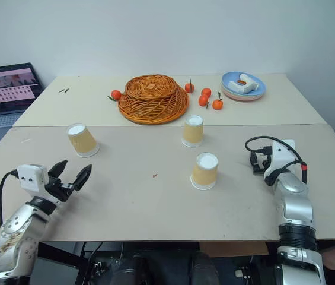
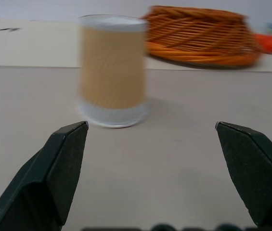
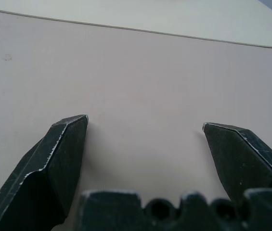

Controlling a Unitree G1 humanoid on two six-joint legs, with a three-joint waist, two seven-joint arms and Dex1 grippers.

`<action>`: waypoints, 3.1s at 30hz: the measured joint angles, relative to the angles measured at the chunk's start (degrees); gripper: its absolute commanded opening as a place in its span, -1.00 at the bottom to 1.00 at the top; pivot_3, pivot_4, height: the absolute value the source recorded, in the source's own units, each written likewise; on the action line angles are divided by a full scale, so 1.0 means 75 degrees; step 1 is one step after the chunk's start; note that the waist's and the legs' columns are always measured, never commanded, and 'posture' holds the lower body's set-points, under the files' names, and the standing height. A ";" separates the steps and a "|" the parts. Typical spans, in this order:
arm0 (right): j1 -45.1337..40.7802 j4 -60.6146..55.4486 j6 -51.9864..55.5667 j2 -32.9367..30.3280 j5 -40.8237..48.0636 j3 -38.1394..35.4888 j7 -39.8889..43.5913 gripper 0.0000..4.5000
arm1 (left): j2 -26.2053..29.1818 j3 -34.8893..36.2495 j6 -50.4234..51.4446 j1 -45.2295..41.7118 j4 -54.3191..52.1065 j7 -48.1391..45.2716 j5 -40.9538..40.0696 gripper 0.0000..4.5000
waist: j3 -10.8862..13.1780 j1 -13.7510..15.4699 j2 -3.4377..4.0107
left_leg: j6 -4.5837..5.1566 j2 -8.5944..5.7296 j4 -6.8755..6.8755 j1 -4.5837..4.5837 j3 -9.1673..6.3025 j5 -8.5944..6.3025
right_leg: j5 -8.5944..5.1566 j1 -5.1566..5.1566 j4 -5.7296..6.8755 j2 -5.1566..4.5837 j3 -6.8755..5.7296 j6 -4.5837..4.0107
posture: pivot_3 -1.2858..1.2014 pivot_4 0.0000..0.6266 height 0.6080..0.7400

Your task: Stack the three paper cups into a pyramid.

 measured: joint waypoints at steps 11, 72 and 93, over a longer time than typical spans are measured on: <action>0.0978 -0.0778 0.0363 -0.3680 0.1519 0.1051 0.6933 0.97 | 0.1649 -0.0655 0.0952 -0.0172 -0.1198 -0.1986 -0.0387 1.00 | 0.0127 0.0245 0.0094 | 0.0113 0.0021 0.0008 -0.0014 -0.0023 -0.0061 | -0.0019 0.0001 -0.0047 0.0075 0.0007 -0.0001 | 0.03 -0.52 -0.54; -0.4246 -0.1449 0.2785 0.0468 0.2144 0.4032 0.6810 0.16 | 0.1550 -0.1044 0.1568 -0.0719 -0.1351 -0.2153 -0.0314 1.00 | 0.0202 0.0227 0.0072 | 0.0089 0.0029 0.0011 0.0018 -0.0054 -0.0050 | 0.0023 0.0062 -0.0112 0.0077 -0.0004 0.0005 | 0.03 -0.52 -0.54; -0.4956 0.1086 0.1658 0.1633 0.0920 0.4566 0.7003 0.99 | 0.1378 -0.1037 0.1567 -0.0816 -0.1407 -0.1938 -0.0228 1.00 | 0.0204 0.0153 0.0074 | 0.0007 0.0022 -0.0012 0.0016 -0.0055 -0.0005 | 0.0024 0.0048 -0.0100 0.0072 0.0000 0.0007 | 0.03 -0.52 -0.54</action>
